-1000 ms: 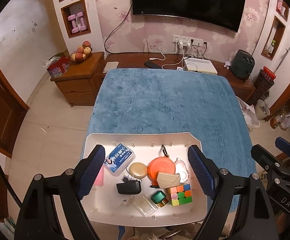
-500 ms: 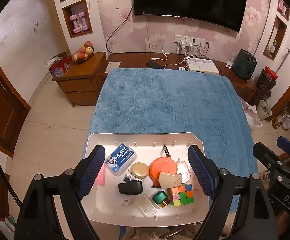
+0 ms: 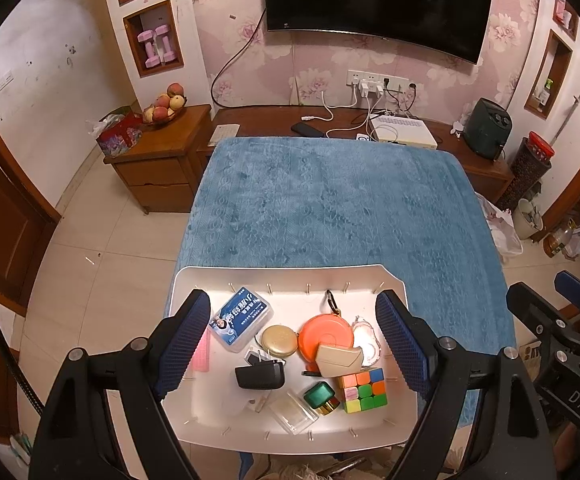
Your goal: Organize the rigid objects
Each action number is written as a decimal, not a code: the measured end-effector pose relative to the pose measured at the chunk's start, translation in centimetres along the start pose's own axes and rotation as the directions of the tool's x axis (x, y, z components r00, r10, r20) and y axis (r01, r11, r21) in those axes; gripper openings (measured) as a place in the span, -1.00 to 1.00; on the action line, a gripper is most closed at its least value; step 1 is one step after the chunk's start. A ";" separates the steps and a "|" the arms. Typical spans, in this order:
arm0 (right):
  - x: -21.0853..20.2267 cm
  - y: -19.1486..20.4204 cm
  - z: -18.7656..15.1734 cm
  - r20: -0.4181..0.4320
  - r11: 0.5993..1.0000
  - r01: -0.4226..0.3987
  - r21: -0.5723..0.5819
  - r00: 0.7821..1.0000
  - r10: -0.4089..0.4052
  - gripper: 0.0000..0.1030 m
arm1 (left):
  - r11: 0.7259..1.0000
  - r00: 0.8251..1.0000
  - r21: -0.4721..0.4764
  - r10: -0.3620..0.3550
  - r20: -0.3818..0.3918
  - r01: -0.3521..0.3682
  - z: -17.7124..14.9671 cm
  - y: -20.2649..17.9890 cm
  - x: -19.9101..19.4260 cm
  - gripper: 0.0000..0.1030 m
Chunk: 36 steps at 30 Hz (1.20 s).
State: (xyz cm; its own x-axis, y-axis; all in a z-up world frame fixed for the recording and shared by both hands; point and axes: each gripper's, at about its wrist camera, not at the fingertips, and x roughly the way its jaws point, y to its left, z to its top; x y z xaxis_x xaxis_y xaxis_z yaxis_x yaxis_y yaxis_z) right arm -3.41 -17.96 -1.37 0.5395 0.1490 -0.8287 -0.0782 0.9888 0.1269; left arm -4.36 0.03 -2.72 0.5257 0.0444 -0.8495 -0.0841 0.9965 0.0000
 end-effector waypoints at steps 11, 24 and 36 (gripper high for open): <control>-0.1 0.0 0.0 0.003 1.000 0.001 -0.001 1.000 -0.001 0.56 | 1.000 1.000 0.003 0.000 0.002 0.000 0.0 0.1 0.0 0.68; 0.0 0.1 0.0 0.002 1.000 0.001 -0.001 1.000 -0.001 0.56 | 1.000 1.000 0.004 -0.001 -0.001 0.001 0.0 0.0 0.0 0.68; -0.1 0.1 0.0 0.001 1.000 0.000 -0.001 1.000 0.000 0.56 | 1.000 1.000 0.008 -0.001 0.005 0.001 -0.1 -0.1 0.0 0.68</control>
State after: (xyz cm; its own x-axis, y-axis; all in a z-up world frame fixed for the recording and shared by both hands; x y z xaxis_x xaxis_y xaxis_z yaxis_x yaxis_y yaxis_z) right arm -3.48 -17.90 -1.32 0.5402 0.1490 -0.8282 -0.0786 0.9888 0.1266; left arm -4.45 -0.05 -2.83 0.5297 0.0437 -0.8471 -0.0771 0.9970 0.0033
